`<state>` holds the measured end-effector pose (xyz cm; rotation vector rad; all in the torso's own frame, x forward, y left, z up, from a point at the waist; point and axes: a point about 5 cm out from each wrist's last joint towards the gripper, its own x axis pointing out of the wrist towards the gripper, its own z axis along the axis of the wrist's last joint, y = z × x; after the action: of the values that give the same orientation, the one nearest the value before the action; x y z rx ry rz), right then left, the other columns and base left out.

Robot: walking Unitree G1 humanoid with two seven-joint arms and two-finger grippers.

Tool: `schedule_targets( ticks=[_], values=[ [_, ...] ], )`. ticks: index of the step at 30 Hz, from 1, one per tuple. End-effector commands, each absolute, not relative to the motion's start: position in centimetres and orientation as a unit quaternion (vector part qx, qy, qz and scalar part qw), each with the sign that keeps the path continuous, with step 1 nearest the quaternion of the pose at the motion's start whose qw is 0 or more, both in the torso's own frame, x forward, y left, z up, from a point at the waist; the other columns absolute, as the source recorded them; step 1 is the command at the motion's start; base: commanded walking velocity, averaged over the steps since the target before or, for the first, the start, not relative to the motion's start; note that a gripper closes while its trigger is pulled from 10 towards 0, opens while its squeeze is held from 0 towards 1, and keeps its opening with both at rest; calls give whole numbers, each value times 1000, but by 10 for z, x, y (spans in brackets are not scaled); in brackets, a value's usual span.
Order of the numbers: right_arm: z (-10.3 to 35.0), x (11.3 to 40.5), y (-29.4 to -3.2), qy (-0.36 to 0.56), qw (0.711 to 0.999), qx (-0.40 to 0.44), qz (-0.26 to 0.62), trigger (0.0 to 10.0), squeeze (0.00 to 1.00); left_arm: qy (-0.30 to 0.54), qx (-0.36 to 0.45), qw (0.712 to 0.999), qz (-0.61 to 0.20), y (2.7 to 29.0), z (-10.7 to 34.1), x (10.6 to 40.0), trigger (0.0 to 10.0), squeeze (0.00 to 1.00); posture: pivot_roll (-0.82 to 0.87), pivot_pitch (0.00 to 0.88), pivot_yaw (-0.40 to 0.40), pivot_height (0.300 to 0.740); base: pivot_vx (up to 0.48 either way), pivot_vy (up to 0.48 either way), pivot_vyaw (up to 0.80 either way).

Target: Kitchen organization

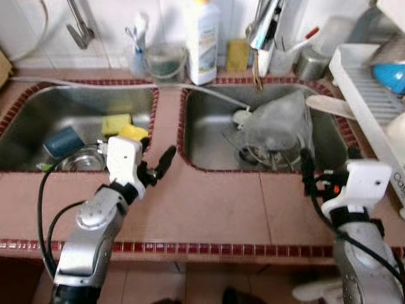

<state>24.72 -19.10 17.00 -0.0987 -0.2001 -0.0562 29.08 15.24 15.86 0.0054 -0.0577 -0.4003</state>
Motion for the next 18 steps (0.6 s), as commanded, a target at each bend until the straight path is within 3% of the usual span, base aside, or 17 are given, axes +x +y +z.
schedule_targets(
  ticks=[1,18],
  values=[
    [173,243,-188,-103,993,-42,-28,10000,0,-33,10,980,-198,156,163,287,10000,0,-109,253,59,740,0,0,0],
    [180,232,-182,-120,992,-19,-25,10000,0,-24,11,978,-207,156,166,277,10000,0,-102,280,59,740,0,0,0]
  ],
)
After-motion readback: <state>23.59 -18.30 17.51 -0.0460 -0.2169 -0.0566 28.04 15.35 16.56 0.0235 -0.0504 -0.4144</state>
